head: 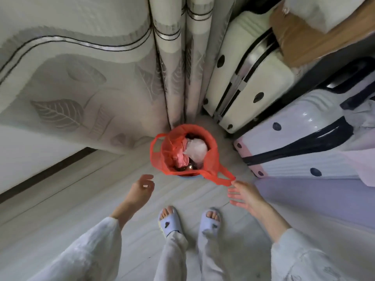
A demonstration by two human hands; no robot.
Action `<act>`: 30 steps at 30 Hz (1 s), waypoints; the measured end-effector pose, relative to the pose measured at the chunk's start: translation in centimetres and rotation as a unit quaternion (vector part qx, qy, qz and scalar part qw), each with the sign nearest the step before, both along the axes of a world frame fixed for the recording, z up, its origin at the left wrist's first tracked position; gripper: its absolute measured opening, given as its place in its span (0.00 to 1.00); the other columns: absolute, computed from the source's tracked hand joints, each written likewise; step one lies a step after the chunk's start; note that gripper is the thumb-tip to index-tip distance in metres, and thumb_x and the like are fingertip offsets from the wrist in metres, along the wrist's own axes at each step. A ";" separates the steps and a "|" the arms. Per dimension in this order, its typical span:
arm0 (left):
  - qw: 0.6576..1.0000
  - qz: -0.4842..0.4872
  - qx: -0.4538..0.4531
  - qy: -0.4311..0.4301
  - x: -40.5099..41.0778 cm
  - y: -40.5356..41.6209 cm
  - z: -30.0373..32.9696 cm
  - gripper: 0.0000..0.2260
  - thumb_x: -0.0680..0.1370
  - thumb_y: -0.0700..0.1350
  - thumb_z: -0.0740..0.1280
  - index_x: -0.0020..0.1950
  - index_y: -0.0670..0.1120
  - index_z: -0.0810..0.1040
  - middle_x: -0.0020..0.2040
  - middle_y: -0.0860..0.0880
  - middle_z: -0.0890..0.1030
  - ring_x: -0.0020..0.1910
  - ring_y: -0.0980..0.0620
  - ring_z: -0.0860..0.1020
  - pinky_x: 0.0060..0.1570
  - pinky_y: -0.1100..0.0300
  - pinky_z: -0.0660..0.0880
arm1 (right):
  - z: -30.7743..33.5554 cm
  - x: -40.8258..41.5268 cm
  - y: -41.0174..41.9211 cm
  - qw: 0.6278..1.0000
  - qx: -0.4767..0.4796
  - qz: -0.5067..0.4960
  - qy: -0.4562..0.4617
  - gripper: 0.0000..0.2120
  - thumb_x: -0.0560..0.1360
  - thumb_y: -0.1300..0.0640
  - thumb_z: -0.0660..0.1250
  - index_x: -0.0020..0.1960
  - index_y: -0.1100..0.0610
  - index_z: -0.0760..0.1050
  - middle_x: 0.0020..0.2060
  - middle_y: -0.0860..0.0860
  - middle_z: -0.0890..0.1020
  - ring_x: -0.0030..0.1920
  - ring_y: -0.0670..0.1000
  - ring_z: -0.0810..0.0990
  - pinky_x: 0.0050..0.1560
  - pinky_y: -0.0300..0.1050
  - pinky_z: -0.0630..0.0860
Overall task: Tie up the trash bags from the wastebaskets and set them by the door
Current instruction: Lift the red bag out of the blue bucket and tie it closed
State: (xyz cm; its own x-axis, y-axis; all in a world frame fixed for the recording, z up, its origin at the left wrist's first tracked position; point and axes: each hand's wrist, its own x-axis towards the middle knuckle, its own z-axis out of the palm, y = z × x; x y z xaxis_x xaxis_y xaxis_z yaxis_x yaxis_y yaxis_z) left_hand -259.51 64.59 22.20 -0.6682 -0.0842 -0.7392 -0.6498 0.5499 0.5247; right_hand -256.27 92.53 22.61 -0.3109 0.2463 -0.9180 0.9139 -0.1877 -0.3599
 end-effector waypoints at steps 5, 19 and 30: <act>0.998 -0.005 -0.059 0.017 -4.1 0.9 -12.5 0.23 0.76 0.36 0.62 0.70 0.37 0.61 0.68 0.35 0.67 0.64 0.39 0.69 0.61 0.51 0.66 | -13.3 -1.8 2.3 0.996 0.067 -0.048 -0.046 0.09 0.78 0.58 0.58 0.56 0.59 0.70 0.47 0.56 0.73 0.50 0.54 0.71 0.45 0.52 0.75; 0.988 0.027 -0.113 0.103 -15.8 1.5 -29.6 0.38 0.73 0.45 0.68 0.74 0.41 0.49 0.71 0.38 0.64 0.71 0.42 0.63 0.71 0.47 0.61 | -28.7 -2.3 6.3 0.938 -0.045 -0.342 -0.036 0.08 0.78 0.65 0.58 0.41 0.60 0.71 0.36 0.54 0.74 0.35 0.48 0.74 0.20 0.33 0.72; 0.993 0.059 -0.015 0.102 -17.5 4.5 -20.2 0.11 0.77 0.40 0.61 0.34 0.48 0.71 0.24 0.51 0.73 0.21 0.63 0.75 0.27 0.68 0.68 | -18.9 -9.2 4.6 0.961 -0.094 -0.231 0.122 0.13 0.77 0.61 0.60 0.34 0.54 0.68 0.17 0.46 0.65 0.19 0.43 0.65 0.34 0.40 0.64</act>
State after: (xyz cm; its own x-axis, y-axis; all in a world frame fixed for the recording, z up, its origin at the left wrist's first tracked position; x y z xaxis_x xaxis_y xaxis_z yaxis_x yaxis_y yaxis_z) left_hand -276.99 69.12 1.98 -0.7886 -0.1904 -0.5847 -0.5916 0.4942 0.6370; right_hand -265.51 97.12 3.73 -0.4200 0.2461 -0.8735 0.6098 -0.6363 -0.4725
